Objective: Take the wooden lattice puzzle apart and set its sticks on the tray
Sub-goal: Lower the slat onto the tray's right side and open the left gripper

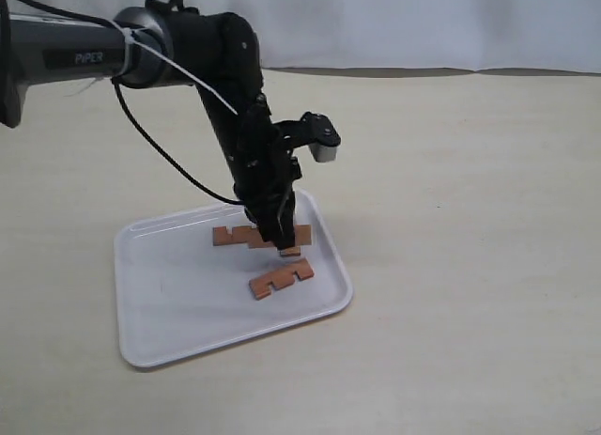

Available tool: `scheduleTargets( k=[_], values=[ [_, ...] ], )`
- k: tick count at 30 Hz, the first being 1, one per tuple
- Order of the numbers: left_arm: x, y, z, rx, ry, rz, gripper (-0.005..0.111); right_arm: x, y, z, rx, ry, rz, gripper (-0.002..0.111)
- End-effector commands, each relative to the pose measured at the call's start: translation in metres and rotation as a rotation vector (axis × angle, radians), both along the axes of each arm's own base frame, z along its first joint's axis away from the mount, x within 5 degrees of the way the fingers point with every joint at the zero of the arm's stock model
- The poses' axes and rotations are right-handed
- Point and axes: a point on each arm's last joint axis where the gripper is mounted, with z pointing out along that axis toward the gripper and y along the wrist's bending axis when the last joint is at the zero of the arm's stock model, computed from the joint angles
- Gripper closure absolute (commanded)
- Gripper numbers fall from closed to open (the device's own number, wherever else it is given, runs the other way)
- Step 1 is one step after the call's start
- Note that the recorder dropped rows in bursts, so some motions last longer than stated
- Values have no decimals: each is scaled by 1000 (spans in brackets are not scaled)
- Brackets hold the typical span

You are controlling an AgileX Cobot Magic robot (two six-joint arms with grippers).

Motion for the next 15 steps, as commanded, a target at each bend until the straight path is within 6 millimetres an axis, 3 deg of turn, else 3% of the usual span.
scheduleTargets(
  k=[1,15],
  values=[
    [-16,-20,4,-10,-16,-104,107,0,0,0,-2,-8,-1,104],
    [-18,-21,3,9,-19,-97,106,0,0,0,-2,-8,-1,104]
  ],
)
